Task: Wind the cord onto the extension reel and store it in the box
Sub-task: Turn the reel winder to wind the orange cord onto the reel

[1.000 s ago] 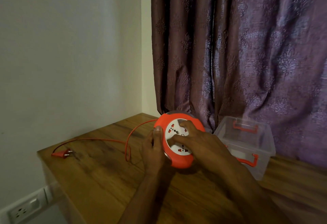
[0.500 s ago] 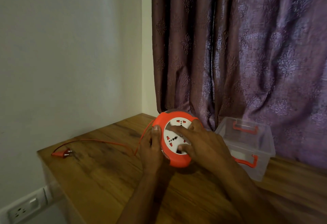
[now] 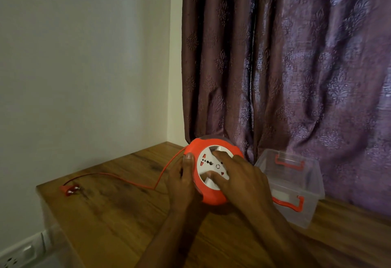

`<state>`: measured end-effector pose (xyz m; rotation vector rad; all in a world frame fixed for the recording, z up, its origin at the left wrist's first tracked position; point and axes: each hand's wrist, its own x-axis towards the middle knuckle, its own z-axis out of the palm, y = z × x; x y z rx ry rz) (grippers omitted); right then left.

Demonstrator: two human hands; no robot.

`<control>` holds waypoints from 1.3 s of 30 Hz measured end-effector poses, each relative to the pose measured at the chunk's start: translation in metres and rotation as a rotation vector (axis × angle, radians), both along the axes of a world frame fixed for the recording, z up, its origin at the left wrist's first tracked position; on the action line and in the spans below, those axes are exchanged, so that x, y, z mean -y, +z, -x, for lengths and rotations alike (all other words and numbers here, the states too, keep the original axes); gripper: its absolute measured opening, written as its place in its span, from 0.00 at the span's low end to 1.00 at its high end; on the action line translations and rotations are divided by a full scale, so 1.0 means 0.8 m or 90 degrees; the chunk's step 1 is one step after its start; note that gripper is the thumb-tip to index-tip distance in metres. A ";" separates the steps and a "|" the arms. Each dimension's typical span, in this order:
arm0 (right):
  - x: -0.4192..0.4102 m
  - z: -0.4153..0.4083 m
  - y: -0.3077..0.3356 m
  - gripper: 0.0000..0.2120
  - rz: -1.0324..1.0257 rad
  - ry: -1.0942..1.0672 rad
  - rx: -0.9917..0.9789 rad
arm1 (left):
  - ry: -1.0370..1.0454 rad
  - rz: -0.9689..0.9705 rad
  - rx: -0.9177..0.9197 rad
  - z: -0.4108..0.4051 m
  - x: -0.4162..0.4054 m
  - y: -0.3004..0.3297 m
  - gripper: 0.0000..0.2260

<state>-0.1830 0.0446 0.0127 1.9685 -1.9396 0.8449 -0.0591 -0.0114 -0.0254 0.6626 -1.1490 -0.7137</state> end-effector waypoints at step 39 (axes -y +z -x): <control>-0.006 -0.009 0.008 0.20 0.059 0.036 -0.072 | -0.023 0.099 0.038 -0.017 0.025 0.012 0.10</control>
